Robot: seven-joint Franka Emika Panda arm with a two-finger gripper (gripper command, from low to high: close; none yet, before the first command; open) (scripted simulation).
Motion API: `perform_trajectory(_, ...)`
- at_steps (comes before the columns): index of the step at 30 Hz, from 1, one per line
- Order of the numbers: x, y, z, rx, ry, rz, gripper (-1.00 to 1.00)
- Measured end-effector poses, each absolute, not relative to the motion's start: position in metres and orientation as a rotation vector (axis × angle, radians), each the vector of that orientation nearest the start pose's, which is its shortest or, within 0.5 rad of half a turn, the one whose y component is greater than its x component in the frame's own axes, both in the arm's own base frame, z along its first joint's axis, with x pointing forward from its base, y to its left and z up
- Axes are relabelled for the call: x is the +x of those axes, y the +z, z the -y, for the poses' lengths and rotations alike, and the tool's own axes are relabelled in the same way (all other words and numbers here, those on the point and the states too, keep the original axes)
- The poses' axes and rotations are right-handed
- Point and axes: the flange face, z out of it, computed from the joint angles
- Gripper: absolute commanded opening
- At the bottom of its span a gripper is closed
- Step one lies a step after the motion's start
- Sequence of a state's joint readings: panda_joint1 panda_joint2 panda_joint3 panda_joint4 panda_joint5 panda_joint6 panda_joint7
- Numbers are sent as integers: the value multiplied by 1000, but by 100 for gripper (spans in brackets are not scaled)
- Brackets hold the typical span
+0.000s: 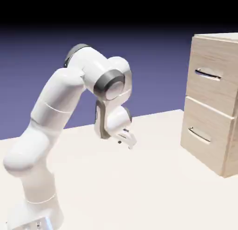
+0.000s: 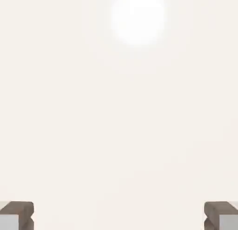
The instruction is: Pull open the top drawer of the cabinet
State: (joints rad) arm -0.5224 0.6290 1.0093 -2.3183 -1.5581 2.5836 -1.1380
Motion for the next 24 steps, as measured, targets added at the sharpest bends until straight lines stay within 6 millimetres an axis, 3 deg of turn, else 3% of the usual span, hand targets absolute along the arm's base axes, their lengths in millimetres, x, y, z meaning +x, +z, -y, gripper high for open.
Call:
perform_trajectory(6, 432, 217, -306, -107, 244, -2649, 0)
perform_trajectory(13, 461, 262, -323, -527, 265, -2369, 0)
perform_trajectory(19, 500, 316, -315, -716, 183, -2074, 0)
perform_trajectory(24, 540, 366, -286, -768, 37, -1843, 0)
